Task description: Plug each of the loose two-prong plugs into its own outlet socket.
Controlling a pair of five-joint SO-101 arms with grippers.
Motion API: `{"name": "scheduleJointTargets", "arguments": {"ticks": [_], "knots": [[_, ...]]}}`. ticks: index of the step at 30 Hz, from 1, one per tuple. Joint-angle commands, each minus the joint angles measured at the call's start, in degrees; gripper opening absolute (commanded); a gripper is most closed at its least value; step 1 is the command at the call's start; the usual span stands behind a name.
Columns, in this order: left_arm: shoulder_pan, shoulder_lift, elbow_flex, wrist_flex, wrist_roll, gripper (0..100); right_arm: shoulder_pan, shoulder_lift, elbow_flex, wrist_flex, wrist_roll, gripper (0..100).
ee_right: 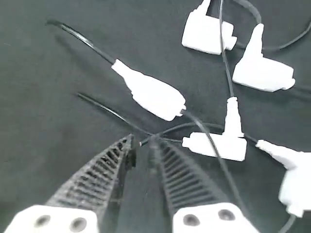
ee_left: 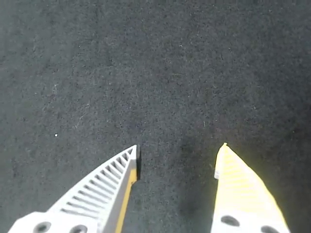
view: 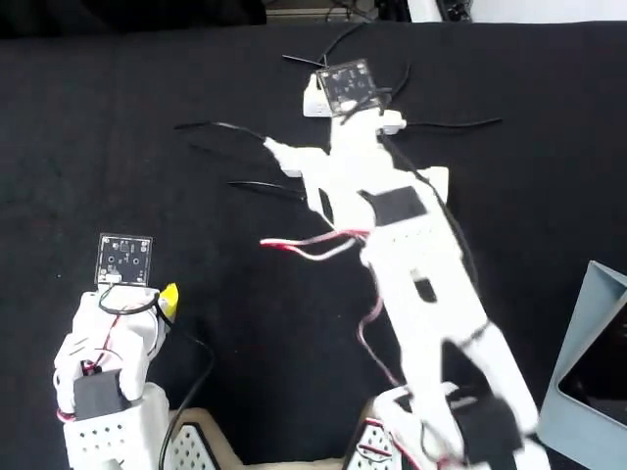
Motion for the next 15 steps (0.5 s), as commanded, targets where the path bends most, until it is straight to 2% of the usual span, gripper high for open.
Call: {"name": "scheduleJointTargets", "arguments": {"ticks": [1,4,8,9,15], "knots": [[-0.6,-0.4,-2.9,-1.0,3.9,26,-1.1,-9.8,2.2,5.5,-0.5,1.4],[-0.6,-0.4,-6.9,-1.5,8.5,21,-1.0,-16.4,7.1,7.2,-0.5,1.3],[0.0,-0.4,-12.4,-1.2,10.0,4,-0.9,-26.6,15.9,7.3,-0.5,1.3],[0.0,-0.4,-13.4,-1.1,10.0,2,-0.9,-29.4,18.4,7.2,-0.5,1.3],[0.0,-0.4,-14.5,-1.1,10.3,3,-0.9,-47.4,33.5,7.0,-0.6,1.3]]}}
